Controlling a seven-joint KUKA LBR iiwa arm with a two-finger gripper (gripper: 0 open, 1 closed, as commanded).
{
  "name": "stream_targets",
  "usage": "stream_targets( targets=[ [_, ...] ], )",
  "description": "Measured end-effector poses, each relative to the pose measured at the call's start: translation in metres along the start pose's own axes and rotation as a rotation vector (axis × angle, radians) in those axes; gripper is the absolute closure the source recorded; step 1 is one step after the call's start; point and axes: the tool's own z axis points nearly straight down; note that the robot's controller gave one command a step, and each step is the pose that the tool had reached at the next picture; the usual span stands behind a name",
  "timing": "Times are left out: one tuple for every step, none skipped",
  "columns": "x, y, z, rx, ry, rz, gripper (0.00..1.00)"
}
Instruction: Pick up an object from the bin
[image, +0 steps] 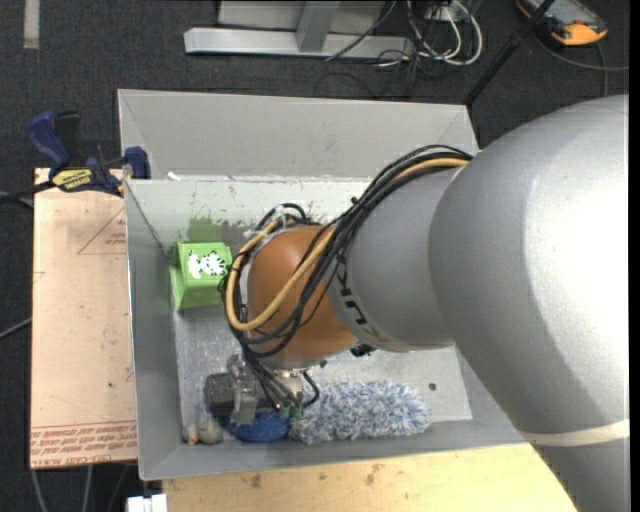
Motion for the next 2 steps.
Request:
stream_targets(
  targets=[
    [0.001,0.000,-0.012,0.004,0.007,0.000,1.00],
    [0.001,-0.001,-0.026,0.005,0.010,0.000,1.00]
  ],
)
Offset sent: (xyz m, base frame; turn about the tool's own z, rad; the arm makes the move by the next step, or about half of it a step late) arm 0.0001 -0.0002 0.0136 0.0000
